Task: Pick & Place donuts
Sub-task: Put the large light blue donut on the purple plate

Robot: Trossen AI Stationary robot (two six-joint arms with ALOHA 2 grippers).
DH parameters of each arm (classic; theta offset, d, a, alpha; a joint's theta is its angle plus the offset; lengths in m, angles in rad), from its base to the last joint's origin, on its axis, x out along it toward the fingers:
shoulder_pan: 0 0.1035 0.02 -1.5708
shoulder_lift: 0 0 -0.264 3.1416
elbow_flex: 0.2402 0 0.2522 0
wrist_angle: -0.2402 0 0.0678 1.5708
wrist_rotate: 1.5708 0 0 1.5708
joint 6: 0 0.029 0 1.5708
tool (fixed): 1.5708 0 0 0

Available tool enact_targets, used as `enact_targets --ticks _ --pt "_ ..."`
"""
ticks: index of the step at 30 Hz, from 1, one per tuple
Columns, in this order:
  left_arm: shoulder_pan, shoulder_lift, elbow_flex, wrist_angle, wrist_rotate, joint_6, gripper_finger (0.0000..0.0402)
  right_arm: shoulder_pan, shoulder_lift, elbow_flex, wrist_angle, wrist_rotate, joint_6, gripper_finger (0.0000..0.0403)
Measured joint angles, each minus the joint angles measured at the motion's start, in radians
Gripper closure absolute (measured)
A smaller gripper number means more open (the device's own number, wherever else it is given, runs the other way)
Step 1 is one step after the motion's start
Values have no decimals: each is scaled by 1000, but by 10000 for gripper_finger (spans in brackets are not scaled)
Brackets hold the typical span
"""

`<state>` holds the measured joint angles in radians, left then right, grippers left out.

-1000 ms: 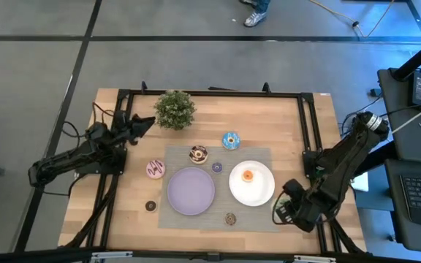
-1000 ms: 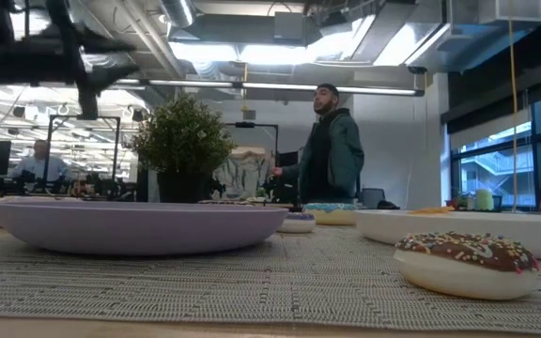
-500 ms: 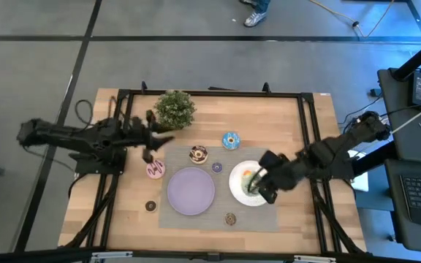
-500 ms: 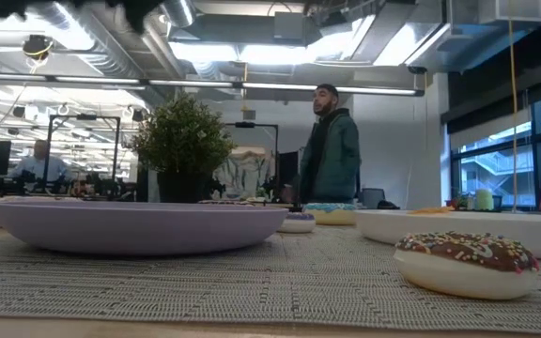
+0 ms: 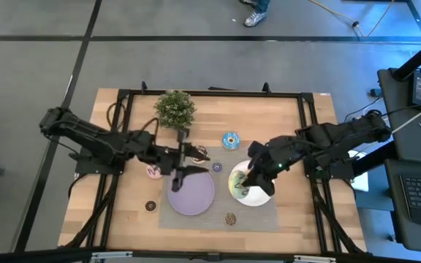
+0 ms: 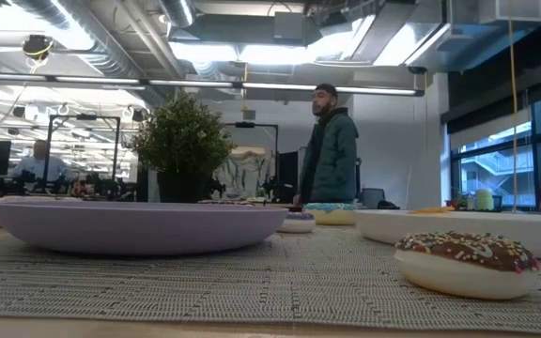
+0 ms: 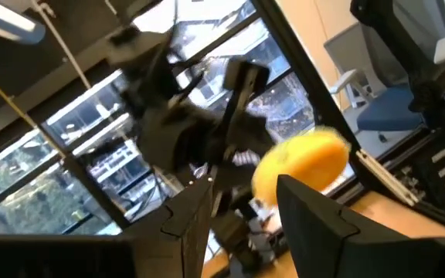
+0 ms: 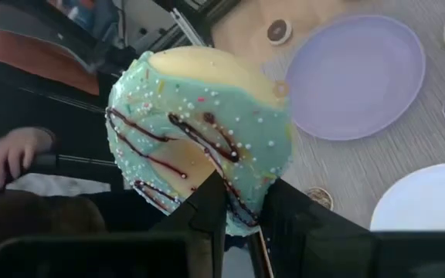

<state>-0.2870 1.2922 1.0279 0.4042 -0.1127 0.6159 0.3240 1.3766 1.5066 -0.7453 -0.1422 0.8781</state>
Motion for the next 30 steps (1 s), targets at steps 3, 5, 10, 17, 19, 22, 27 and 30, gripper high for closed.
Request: enact_targets --ticks 3,5,10,17,19,22,27,30 --pt "-10 62 66 -3 2 0 258 -26 0 0 4 -38 0 332" --pt "-14 89 96 -1 2 0 258 -37 0 0 3 -60 0 332" --pt "-19 130 120 -4 2 -1 256 -41 0 0 4 -71 -1 331" --pt "-25 158 121 -12 3 34 203 -42 0 0 4 -73 2 331" --pt "-29 164 121 -14 0 58 177 -43 0 0 4 -79 4 331" --pt "-36 169 121 -19 -22 55 146 -43 0 0 4 -110 30 331" --pt "-39 169 121 -19 -24 13 129 -43 0 0 5 -195 84 331" --pt "-42 169 121 -6 -16 26 128 -53 0 0 7 -236 145 331"
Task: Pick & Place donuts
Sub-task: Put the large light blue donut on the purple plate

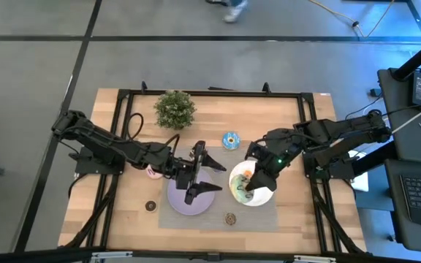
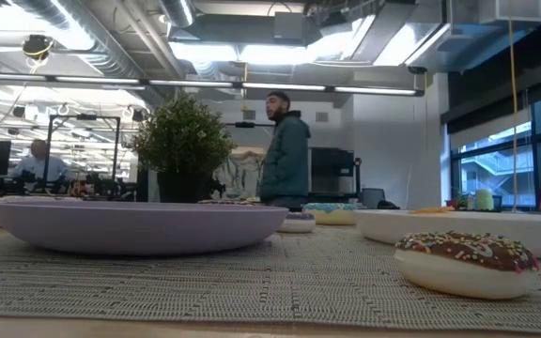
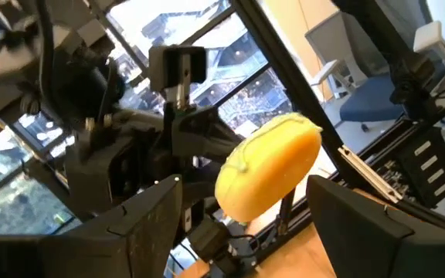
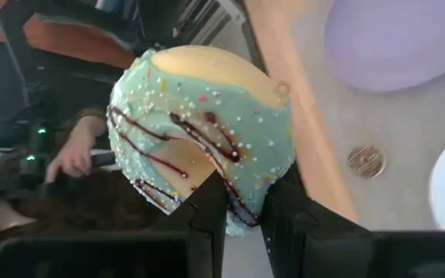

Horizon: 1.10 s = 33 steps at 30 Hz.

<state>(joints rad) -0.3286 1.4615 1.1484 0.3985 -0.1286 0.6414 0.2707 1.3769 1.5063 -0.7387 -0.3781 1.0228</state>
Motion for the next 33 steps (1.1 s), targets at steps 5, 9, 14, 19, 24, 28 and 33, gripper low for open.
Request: enact_targets --ticks 5,9,14,19,24,28,33 --pt "4 11 0 4 -2 16 134 -28 2 -1 60 -35 47 331" --pt "14 30 0 -5 -9 19 141 -51 21 -1 100 -101 47 331" --pt "18 30 0 2 -12 54 147 -53 62 -1 90 -174 69 331" --pt "18 28 0 -7 14 40 148 -53 91 -1 94 -236 96 331" --pt "18 28 0 -17 80 10 149 -74 97 -1 101 -276 97 331" --pt "16 28 0 -26 107 -10 149 -99 97 -1 101 -279 99 331" --pt "16 27 0 -46 128 -47 149 -122 97 -1 101 -282 99 331"
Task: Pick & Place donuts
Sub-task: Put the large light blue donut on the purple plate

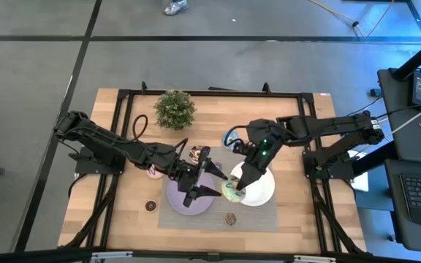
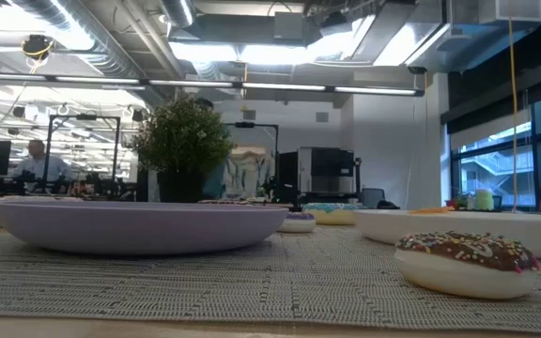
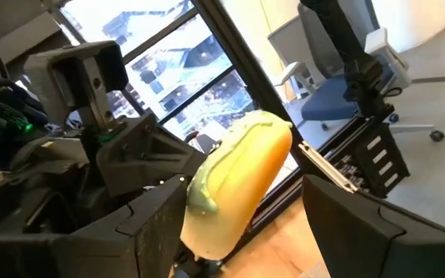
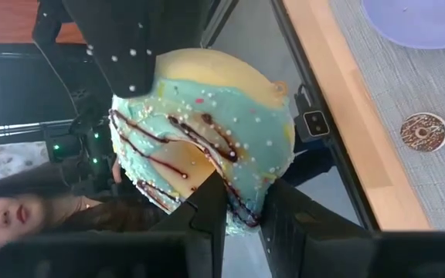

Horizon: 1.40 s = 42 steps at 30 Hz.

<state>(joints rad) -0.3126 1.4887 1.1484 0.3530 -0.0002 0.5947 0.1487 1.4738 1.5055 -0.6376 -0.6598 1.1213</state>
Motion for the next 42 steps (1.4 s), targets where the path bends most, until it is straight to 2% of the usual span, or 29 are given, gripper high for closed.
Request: enact_targets --ticks 6,16,24,33,37,42 --pt "-1 0 0 -6 3 -5 167 -5 0 0 0 0 0 331" --pt "-1 -1 0 -5 -1 34 248 -4 0 0 14 1 0 331" --pt "0 -1 0 -5 -12 37 298 -4 0 0 16 10 -3 331" --pt "0 -1 0 -5 -32 32 329 -5 0 0 20 4 -35 328" --pt "0 -1 0 -5 -31 30 339 -5 -1 0 20 0 -38 299" --pt "0 -1 0 -6 -32 29 346 -5 -2 0 19 8 -80 235"
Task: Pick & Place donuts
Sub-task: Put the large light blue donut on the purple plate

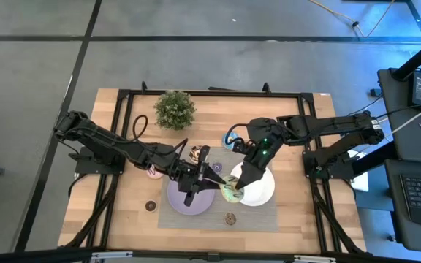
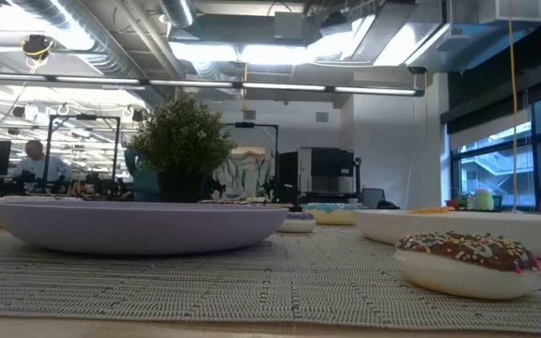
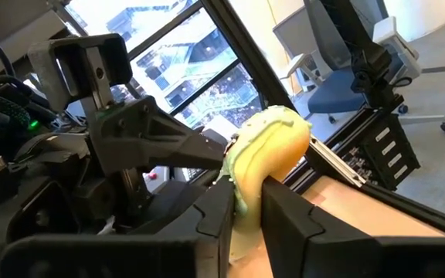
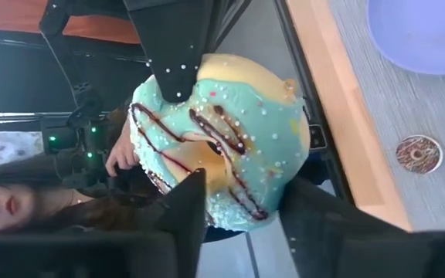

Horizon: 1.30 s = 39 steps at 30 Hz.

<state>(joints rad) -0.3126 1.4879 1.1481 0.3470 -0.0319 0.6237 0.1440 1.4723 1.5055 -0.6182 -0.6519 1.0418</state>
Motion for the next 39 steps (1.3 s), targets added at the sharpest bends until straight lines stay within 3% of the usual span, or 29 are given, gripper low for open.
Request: enact_targets --ticks 8,13,19,23,27,32,39 --pt "-1 -1 0 -3 -18 -2 348 -7 -26 0 -14 -2 -46 161" --pt "-21 -39 -1 -55 -91 -19 350 -32 -134 0 -88 157 -95 153" --pt "-72 -118 -1 -209 -268 -50 350 -34 -273 1 -236 456 -153 153" --pt "-101 -165 -1 -394 -388 -213 350 -27 -330 1 -285 596 -162 153" --pt "-117 -183 -1 -595 -414 -425 346 -12 -353 1 -300 681 -189 153" --pt "-133 -183 -1 -793 -508 -605 348 -7 -342 1 -301 704 -222 153" --pt "-201 -181 -92 -813 -708 -701 352 -7 -295 0 -303 704 -239 153"
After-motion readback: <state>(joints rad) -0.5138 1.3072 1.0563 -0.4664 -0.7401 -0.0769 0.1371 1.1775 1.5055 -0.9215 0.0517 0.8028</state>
